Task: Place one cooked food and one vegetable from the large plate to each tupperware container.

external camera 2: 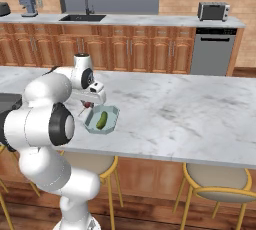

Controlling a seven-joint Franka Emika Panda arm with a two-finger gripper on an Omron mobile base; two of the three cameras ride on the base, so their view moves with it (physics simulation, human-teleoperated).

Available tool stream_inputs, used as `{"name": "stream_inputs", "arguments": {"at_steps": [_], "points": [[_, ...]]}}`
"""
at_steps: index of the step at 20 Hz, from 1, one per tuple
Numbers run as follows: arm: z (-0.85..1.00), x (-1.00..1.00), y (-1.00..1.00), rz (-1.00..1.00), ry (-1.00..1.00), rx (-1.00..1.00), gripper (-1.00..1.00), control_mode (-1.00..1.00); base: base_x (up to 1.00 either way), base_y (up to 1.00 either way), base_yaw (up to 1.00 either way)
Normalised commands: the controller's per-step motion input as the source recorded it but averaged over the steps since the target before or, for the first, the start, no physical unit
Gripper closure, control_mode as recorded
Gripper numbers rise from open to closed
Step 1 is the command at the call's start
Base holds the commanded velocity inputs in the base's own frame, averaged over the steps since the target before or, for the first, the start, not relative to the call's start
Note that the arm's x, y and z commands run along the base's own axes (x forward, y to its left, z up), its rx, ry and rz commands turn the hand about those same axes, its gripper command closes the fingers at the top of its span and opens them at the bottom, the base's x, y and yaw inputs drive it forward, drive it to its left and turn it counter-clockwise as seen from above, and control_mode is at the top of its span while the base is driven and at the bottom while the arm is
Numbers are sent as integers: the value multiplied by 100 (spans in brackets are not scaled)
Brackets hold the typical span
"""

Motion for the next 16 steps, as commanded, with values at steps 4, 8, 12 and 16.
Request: {"name": "stream_inputs", "arguments": {"at_steps": [4, 8, 12, 16], "points": [[-32, 34, 0, 6, 0, -3, 100, -100, 0, 0, 0], [-27, 27, 0, 5, 0, -3, 100, -100, 0, 0, 0], [-19, 6, 0, 0, 0, -2, 100, -100, 0, 0, 0], [-17, 0, 0, 1, 0, 0, 100, -100, 0, 0, 0]]}}
